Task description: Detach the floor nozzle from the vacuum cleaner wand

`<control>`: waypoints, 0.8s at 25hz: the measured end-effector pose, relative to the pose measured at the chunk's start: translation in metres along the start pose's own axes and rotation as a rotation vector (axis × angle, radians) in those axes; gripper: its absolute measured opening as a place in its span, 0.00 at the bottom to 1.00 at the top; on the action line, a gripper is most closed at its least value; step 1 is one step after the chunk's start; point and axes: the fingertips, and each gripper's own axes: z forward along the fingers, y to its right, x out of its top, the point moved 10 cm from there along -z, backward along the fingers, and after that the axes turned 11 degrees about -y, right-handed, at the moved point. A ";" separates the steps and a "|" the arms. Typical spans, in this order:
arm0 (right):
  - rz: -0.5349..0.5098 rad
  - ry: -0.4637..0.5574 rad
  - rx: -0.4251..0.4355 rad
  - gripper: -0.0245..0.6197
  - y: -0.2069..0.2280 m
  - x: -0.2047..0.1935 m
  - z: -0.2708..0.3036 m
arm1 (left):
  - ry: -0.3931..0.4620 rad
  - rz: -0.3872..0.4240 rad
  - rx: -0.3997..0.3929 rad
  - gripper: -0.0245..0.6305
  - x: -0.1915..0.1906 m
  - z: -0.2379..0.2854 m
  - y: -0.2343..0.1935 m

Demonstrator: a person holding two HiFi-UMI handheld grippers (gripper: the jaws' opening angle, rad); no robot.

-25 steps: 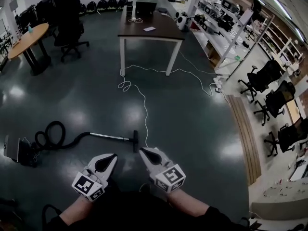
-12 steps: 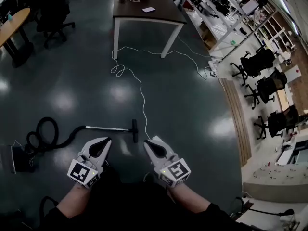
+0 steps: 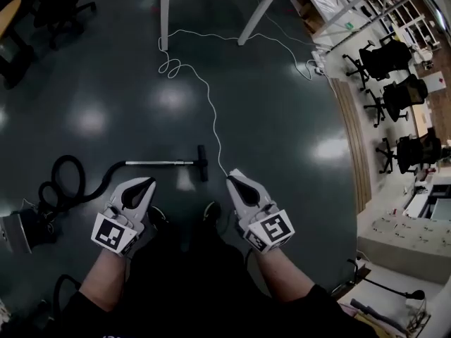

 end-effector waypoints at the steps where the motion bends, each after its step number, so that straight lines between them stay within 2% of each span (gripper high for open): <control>1: 0.001 -0.008 0.010 0.04 0.008 -0.004 0.006 | -0.009 0.006 0.016 0.04 -0.003 0.006 -0.003; 5: -0.013 -0.043 0.037 0.04 0.040 -0.029 0.031 | -0.061 -0.015 0.089 0.04 -0.018 0.036 -0.013; 10: -0.012 -0.095 0.062 0.07 0.072 -0.072 0.066 | -0.126 -0.041 0.148 0.05 -0.073 0.077 -0.037; 14: 0.012 -0.118 0.059 0.08 0.094 -0.115 0.097 | -0.137 -0.015 0.130 0.07 -0.109 0.115 -0.057; 20: -0.016 -0.150 0.065 0.10 0.111 -0.187 0.156 | -0.127 0.057 0.064 0.10 -0.180 0.156 -0.077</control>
